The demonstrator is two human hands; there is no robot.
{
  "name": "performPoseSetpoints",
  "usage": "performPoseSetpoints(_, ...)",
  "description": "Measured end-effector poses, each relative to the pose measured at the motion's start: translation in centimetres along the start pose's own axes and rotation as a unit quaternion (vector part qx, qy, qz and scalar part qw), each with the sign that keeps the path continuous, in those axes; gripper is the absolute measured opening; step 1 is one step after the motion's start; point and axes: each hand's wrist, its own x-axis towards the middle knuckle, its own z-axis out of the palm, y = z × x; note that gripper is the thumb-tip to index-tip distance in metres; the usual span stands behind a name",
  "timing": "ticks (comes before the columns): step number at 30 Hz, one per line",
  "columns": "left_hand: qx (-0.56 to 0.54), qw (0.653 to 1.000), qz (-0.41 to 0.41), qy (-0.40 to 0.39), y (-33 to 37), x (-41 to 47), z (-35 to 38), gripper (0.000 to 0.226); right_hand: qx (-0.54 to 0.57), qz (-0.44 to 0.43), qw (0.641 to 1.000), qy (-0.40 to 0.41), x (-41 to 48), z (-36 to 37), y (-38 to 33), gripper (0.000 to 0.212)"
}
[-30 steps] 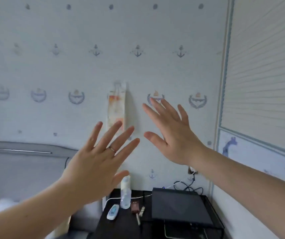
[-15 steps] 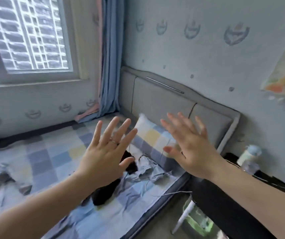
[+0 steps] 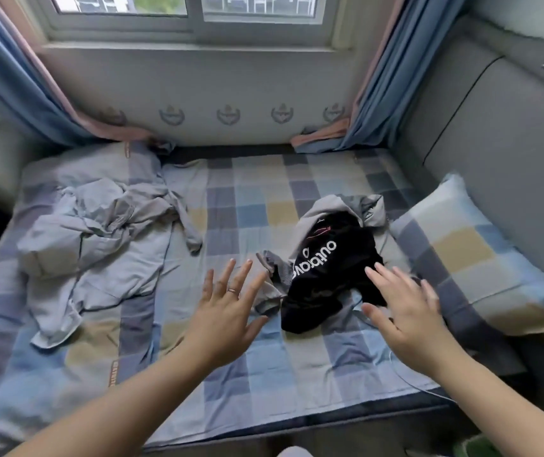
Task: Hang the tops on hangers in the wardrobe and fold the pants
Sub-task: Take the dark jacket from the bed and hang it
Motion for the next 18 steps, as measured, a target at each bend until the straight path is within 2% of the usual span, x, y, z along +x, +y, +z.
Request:
performPoseSetpoints(2,-0.008,0.999,-0.026,-0.033,-1.3,0.7,2.5,0.076,0.016,0.024,0.999,-0.033,2.3,2.3,0.7,0.067)
performPoseSetpoints(6,-0.047,0.992,-0.065,-0.102,-3.6,2.6,7.6,0.073,0.036,0.060,0.992,-0.101,6.0,8.2,1.3,0.074)
performPoseSetpoints(9,-0.056,0.984,-0.084,-0.147,-5.6,4.3,12.9,0.072,0.041,0.081,0.985,-0.144,8.4,14.1,1.4,0.063)
performPoseSetpoints(15,-0.123,0.959,-0.123,-0.226,-9.5,7.5,27.7,0.076,0.084,0.112,0.968,-0.209,14.9,27.5,2.0,0.060)
performPoseSetpoints(18,-0.198,0.927,-0.188,-0.256,-11.6,10.3,36.4,0.085,0.121,0.116,0.960,-0.222,19.3,35.1,3.0,0.062)
